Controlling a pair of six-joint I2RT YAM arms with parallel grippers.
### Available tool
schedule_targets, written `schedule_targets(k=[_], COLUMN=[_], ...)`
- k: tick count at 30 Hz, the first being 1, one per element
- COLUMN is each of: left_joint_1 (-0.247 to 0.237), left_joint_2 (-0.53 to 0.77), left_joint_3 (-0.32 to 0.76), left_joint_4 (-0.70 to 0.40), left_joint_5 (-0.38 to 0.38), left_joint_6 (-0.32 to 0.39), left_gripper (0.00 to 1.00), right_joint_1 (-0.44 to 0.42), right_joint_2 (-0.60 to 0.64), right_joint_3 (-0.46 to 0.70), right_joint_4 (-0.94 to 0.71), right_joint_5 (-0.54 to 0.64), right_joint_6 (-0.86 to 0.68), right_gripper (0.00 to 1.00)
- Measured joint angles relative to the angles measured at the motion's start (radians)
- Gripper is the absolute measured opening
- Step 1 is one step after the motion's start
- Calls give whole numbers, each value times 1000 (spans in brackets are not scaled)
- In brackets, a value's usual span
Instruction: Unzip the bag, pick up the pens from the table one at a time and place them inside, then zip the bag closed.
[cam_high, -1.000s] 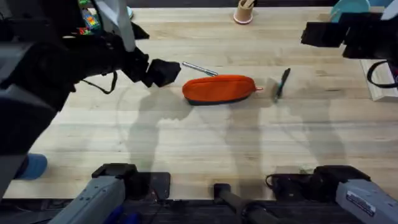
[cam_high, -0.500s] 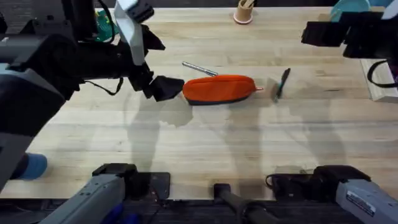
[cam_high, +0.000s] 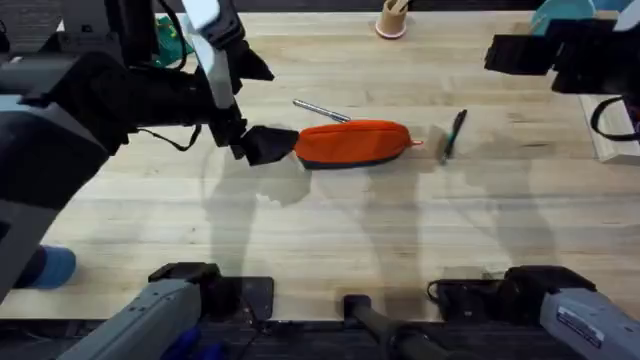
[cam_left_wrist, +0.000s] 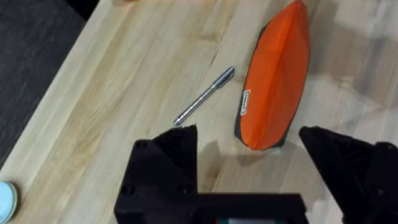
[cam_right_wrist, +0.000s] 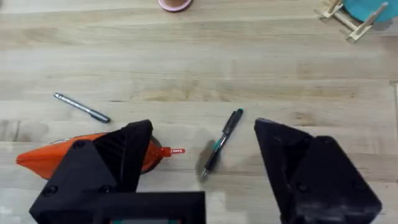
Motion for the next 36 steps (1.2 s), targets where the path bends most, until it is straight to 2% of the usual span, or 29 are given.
schedule_targets(k=[14, 22, 36], left_joint_1=[0, 0, 0], left_joint_2=[2, 104, 221], left_joint_3=[0, 0, 0], left_joint_4=[-10, -21, -22], left_joint_5=[-4, -4, -3], left_joint_6=[8, 13, 103], left_gripper=[993, 993, 994], right_joint_1=[0, 0, 0], right_joint_2=[0, 0, 0], right_joint_3=[0, 0, 0], right_joint_4=[0, 0, 0], right_joint_5=[0, 0, 0], right_joint_6=[0, 0, 0], right_gripper=[996, 995, 996])
